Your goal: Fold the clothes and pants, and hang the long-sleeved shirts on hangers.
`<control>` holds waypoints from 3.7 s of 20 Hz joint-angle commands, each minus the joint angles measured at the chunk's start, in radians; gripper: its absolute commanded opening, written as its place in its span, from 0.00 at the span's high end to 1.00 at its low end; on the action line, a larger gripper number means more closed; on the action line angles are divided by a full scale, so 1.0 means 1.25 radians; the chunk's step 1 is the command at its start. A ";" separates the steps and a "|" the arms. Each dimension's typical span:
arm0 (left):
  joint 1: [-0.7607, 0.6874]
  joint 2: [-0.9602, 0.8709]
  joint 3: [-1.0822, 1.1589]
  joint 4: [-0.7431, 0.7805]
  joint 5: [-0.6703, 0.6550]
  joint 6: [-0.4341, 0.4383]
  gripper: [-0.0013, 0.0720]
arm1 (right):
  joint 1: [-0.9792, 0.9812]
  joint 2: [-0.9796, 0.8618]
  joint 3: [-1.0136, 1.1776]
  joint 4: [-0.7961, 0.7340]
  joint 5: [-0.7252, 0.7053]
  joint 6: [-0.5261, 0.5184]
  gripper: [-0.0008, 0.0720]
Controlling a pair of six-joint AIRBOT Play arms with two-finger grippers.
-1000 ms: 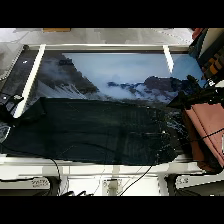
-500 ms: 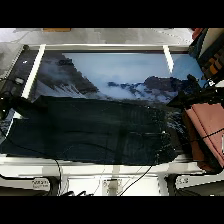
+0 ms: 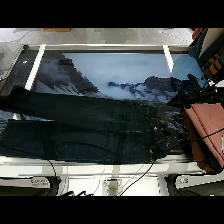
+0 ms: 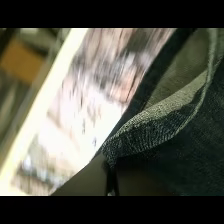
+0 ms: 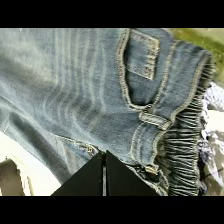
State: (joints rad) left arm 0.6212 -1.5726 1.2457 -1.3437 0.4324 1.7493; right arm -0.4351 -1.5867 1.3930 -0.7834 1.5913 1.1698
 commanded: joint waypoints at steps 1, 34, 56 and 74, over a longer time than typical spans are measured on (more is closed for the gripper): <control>0.034 -0.039 -0.002 -0.002 0.101 -0.027 0.39 | 0.000 0.000 0.000 0.000 -0.037 0.000 0.95; -0.574 0.500 0.000 1.013 -0.496 0.193 0.96 | 0.000 0.211 0.001 -0.007 -0.096 -0.106 0.97; -0.582 0.487 0.000 1.206 -0.503 -0.229 0.96 | -0.001 0.211 0.001 -0.008 -0.157 -0.106 0.97; 0.031 0.367 -0.004 1.862 -1.238 -2.105 0.94 | -0.001 0.211 0.001 -0.008 -0.157 -0.106 0.97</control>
State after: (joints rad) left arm 0.4633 -1.0847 1.2411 0.8497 -0.9993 -0.6746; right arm -0.4351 -1.3228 1.3937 -0.7933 1.3941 1.0370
